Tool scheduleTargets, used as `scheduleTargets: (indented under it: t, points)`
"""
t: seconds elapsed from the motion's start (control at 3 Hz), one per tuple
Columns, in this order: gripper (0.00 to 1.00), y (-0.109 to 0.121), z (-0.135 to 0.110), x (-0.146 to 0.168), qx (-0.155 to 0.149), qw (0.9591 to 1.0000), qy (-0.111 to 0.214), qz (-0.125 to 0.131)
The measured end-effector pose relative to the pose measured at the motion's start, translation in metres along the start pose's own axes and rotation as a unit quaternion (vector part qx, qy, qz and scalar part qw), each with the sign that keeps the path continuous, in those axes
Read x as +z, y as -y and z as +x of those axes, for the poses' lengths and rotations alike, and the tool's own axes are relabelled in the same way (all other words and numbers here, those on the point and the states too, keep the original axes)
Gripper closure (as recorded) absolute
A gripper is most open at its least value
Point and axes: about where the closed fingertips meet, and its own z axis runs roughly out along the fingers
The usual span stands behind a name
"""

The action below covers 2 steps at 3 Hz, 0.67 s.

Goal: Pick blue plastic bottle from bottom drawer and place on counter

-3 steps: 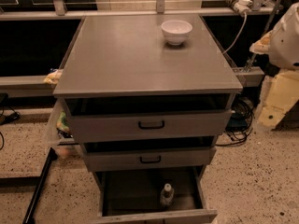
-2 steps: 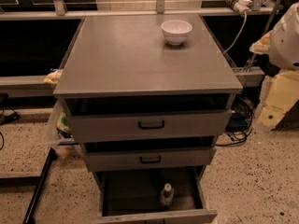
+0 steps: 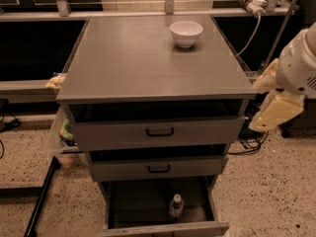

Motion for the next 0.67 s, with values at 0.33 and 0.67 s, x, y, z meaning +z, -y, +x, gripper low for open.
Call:
scheduleTargets:
  t: [0.33,0.67]
  points:
    - [0.66,-0.016,0.017,0.059,0.028,0.9982,0.044,-0.029]
    - [0.89,-0.02,0.02,0.074,0.038,0.9971,0.056,-0.035]
